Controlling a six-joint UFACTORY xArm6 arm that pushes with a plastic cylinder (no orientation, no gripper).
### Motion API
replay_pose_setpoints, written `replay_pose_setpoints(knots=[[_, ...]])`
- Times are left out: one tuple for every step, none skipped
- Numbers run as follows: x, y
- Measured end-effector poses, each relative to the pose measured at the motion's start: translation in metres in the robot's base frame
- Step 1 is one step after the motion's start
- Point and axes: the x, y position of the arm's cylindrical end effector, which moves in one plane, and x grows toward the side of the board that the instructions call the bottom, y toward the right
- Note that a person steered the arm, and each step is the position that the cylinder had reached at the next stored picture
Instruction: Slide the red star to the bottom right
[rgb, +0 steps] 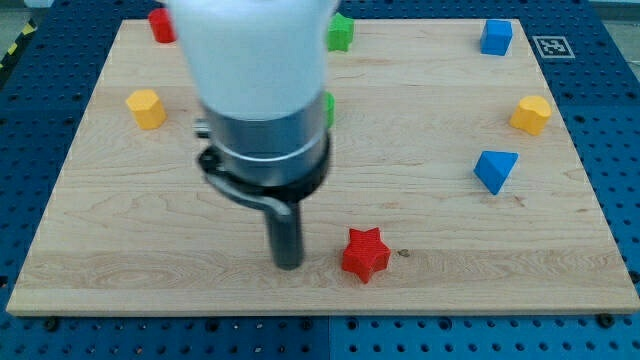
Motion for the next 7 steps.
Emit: replay_pose_setpoints(knots=[[0.007, 0.049], [0.011, 0.082], [0.011, 0.114], [0.006, 0.152], [0.001, 0.193], [-0.001, 0.198], [-0.024, 0.163]])
